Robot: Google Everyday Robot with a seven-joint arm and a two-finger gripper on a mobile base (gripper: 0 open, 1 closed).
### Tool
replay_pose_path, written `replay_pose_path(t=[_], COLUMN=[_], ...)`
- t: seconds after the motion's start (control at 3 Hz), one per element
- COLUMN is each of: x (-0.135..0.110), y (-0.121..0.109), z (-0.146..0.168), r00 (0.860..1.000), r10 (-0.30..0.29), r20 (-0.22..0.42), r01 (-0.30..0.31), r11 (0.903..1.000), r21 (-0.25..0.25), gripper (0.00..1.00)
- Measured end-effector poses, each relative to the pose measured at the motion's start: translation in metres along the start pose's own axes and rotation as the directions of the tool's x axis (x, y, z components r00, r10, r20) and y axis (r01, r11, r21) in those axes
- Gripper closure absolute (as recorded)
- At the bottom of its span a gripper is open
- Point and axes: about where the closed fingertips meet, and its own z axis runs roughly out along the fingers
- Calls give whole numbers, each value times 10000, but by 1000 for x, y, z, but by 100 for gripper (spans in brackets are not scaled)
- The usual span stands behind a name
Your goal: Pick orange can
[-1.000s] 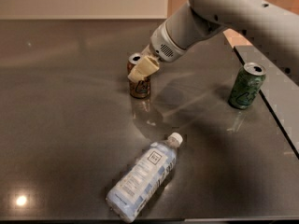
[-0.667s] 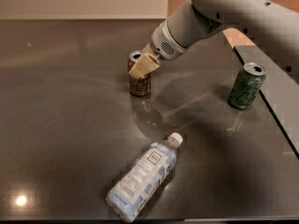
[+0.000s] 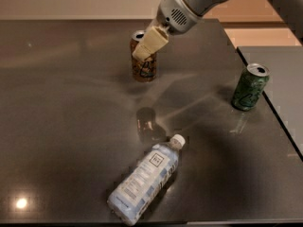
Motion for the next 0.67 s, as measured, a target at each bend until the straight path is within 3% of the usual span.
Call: replay_pose_path(t=[0.33, 0.67], x=[-24, -24], y=[11, 11], z=[-40, -40], r00=[9976, 9976], r10=[-671, -672], r20=[-153, -152], r01=[665, 666], r11=[9971, 9971], r21=[-365, -365], gripper=[100, 100])
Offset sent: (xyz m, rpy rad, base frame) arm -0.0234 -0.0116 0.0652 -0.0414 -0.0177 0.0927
